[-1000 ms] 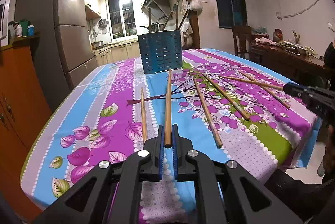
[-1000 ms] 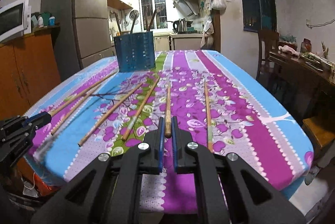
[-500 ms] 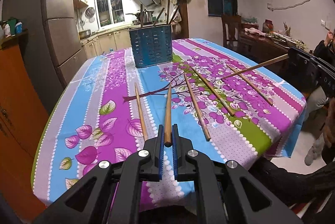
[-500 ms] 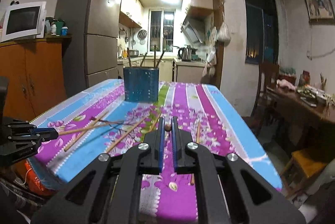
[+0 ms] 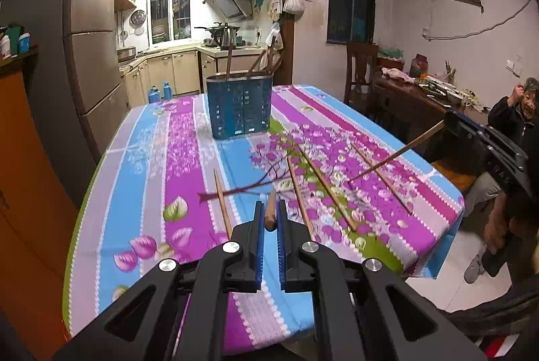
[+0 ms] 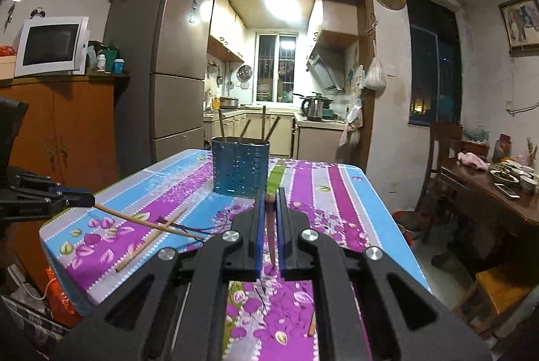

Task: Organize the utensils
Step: 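Lift the left tool's chopstick over the blue holder while the right tool carries its chopstick there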

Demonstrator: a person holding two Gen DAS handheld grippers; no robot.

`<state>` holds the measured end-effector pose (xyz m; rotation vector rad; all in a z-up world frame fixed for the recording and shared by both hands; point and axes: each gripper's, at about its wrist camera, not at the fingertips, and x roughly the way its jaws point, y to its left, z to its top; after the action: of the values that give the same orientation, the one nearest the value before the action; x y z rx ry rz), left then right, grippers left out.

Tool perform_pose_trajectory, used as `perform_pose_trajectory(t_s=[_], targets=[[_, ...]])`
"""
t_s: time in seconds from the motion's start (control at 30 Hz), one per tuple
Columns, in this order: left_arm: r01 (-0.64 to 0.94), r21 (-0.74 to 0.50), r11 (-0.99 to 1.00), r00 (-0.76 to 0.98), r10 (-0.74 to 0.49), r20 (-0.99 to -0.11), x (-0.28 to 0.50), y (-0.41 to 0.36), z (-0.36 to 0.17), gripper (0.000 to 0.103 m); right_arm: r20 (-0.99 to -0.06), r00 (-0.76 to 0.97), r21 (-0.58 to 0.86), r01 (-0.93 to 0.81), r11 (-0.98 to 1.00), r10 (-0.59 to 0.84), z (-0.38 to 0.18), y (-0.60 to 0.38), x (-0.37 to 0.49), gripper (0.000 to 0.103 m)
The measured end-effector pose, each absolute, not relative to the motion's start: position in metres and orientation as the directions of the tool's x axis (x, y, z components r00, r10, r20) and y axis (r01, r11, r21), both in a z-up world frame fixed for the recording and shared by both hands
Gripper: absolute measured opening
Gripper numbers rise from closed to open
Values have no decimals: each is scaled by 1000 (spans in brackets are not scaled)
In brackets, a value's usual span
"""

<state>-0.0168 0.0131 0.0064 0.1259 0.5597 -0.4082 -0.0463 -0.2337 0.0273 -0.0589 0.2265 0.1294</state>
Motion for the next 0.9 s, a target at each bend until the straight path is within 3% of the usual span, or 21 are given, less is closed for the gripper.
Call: perform_pose_trajectory(t_s=[0.37, 0.9], targets=[[465, -11, 885, 745, -398, -535, 16, 9, 54, 8, -260, 947, -1, -197, 980, 191, 56, -246, -6, 5], [479, -31, 877, 723, -415, -552, 80, -1, 82, 8, -367, 885, 110, -264, 958, 286, 84, -256, 57, 5]])
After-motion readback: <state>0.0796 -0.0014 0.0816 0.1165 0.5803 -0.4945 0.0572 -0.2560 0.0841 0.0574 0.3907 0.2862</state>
